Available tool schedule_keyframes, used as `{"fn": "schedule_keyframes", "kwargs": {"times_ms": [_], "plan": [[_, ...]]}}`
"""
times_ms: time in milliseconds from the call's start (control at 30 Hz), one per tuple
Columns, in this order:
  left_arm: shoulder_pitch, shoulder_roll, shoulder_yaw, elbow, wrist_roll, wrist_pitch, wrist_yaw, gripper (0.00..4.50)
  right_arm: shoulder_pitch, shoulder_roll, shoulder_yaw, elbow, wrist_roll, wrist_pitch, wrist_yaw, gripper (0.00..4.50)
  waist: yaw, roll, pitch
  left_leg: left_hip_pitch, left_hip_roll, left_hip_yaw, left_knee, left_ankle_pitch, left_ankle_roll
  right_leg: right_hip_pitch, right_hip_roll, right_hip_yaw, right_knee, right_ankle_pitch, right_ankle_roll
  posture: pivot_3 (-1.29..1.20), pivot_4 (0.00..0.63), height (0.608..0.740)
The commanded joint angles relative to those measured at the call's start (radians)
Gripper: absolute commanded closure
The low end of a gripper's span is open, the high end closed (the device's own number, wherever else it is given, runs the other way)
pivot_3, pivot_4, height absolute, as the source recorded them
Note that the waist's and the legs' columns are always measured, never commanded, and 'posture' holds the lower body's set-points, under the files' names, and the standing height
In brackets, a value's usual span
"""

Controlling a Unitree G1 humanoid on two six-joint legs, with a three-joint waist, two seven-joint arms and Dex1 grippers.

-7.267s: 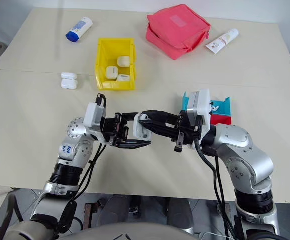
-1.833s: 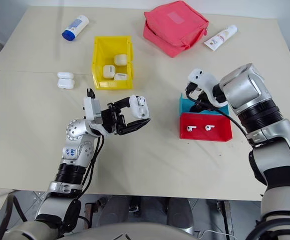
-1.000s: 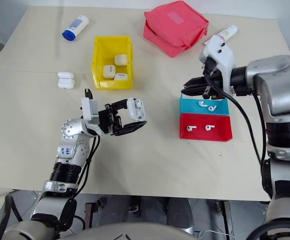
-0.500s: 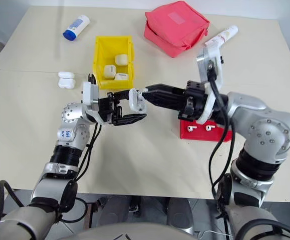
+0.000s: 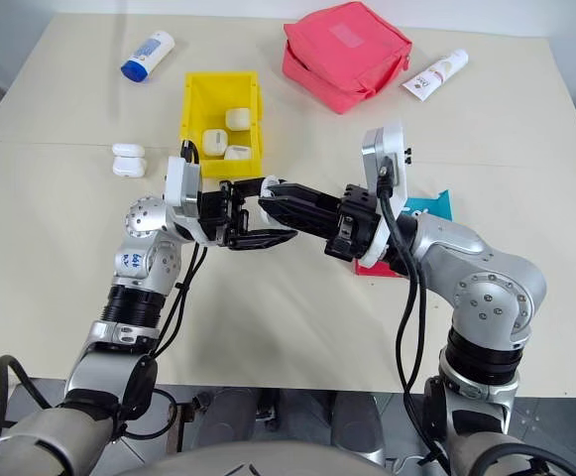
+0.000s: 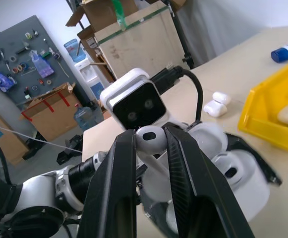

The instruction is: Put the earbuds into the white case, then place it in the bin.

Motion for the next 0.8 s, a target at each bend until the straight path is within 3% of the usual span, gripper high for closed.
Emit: {"fn": "schedule_keyframes", "kwargs": {"times_ms": [33,800], "plan": [[0.000,-0.004,0.003,-0.074,-0.032,0.019,0.014,1.68,0.027,-0.032,0.034,-0.022,0.008,-0.036,0.007,4.01,0.000,0.000,0.000,0.000,0.000,0.000,0.000,0.000,0.000,0.000,0.000,0.000,0.000,0.000,0.000,0.00,0.150,0.740],[0.031,0.008,0.059,-0.218,-0.102,0.141,0.083,1.68,0.123,-0.161,0.111,0.072,-0.037,-0.203,0.040,4.01,0.000,0.000,0.000,0.000,0.000,0.000,0.000,0.000,0.000,0.001,0.000,0.000,0.000,0.000,0.000,0.00,0.150,0.740]]}}
